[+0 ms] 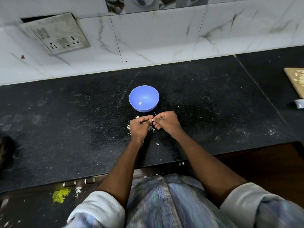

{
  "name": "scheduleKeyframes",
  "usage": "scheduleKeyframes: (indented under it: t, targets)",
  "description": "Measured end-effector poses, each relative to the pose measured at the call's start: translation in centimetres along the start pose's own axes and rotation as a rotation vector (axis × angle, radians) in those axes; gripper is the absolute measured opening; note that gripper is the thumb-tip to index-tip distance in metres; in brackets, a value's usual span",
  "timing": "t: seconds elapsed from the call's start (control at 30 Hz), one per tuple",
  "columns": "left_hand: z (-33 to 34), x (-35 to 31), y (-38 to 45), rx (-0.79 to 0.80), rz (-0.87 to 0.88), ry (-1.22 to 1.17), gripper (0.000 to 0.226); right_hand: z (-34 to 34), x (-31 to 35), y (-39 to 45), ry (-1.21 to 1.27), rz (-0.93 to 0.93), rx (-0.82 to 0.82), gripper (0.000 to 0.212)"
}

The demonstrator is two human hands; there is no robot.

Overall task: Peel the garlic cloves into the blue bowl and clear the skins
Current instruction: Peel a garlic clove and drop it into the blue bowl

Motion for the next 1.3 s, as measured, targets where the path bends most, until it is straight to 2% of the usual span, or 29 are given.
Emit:
scheduleKeyframes:
  t: [0.27, 0.6, 0.77, 1.0, 1.3]
  targets:
    - [-0.3, 0.0, 0.0, -0.014, 0.053, 0.107, 0.023, -0.1, 0.0, 0.0, -0.001, 0.013, 0.046, 0.008]
    - [-0.3, 0.5, 0.2, 0.031, 0.013, -0.003, 0.022, 0.2, -0.4, -0.2, 0.036, 0.016, 0.061, 0.012]
    - [-0.5, 0.7, 0.2, 0.029, 0.028, 0.019, 0.021, 0.3, -0.4, -0.4, 0.063, 0.024, 0.075, 0.011]
    - [-0.4, 0.6, 0.2, 0.020, 0.077, 0.061, 0.022, 0.4, -0.6, -0.1, 0.006, 0.010, 0.033, 0.010]
    - [0.5, 0.9, 0.1, 0.106, 0.082, -0.007, 0.027, 0.3, -0.9, -0.2, -0.042, -0.005, -0.026, 0.007]
Point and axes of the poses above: each hand's wrist, its own y-axis towards the middle knuckle, its own z-axis out of the palm, x = y × z, the point moved 5 cm from there along y, towards the middle knuckle, and after that the axes turned 12 degrees about y, right-handed, at the moved point
